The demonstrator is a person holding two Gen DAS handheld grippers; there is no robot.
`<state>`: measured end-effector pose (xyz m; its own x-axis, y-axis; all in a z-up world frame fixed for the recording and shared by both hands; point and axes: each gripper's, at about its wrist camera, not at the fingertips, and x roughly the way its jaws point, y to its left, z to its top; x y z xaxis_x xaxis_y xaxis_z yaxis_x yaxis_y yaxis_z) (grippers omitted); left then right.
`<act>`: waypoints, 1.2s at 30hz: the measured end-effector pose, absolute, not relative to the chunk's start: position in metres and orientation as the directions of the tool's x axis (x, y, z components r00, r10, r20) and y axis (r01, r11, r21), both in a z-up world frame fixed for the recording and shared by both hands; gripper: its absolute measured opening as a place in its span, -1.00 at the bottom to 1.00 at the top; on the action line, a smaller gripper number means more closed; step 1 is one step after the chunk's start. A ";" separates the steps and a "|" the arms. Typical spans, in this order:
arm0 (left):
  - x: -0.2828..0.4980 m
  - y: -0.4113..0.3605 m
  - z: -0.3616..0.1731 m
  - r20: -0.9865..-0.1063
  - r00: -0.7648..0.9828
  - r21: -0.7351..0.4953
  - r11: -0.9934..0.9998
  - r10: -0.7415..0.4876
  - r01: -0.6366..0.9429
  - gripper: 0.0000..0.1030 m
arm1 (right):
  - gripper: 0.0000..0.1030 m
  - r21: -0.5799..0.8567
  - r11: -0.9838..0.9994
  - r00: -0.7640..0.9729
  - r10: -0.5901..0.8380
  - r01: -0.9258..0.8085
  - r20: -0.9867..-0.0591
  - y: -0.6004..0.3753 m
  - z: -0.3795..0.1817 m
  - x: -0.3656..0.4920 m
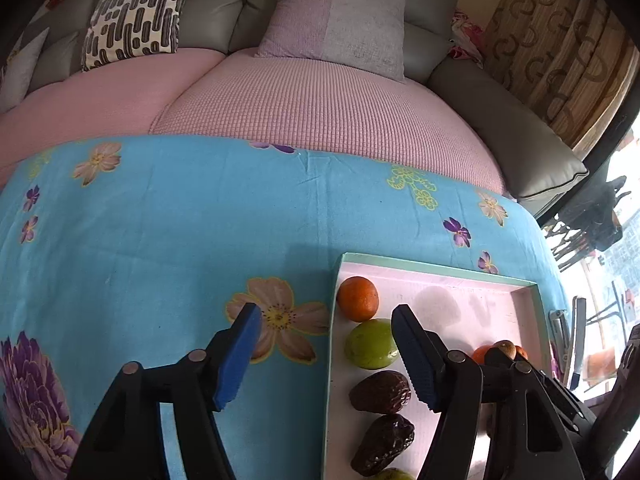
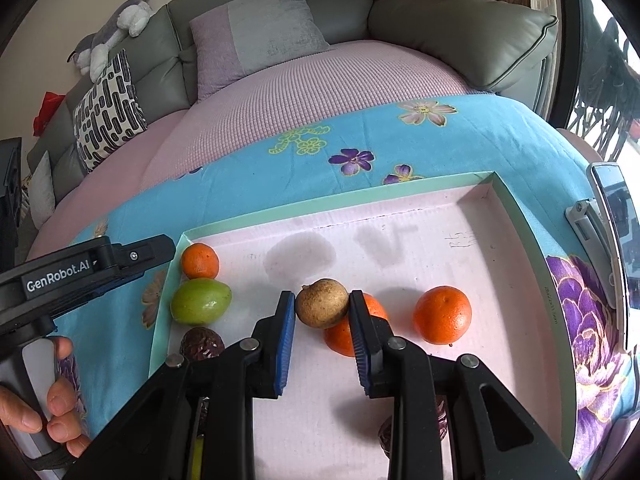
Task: Organize fruits
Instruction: 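Lower the tan nut into the tray and open the right tool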
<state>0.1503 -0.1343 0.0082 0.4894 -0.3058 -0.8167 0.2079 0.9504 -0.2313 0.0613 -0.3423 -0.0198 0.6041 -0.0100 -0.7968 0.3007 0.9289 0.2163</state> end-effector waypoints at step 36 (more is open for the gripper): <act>0.084 -0.029 -0.023 -0.755 0.630 0.209 0.977 0.182 -0.031 0.95 | 0.36 0.023 0.920 0.552 -0.214 0.390 -0.806 -0.333 -0.008 0.046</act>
<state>0.0837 -0.0286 -0.0233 0.6295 0.1815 -0.7555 -0.0312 0.9774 0.2089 0.0463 -0.3333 -0.0081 0.5515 -0.2139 -0.8063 0.3904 0.9204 0.0229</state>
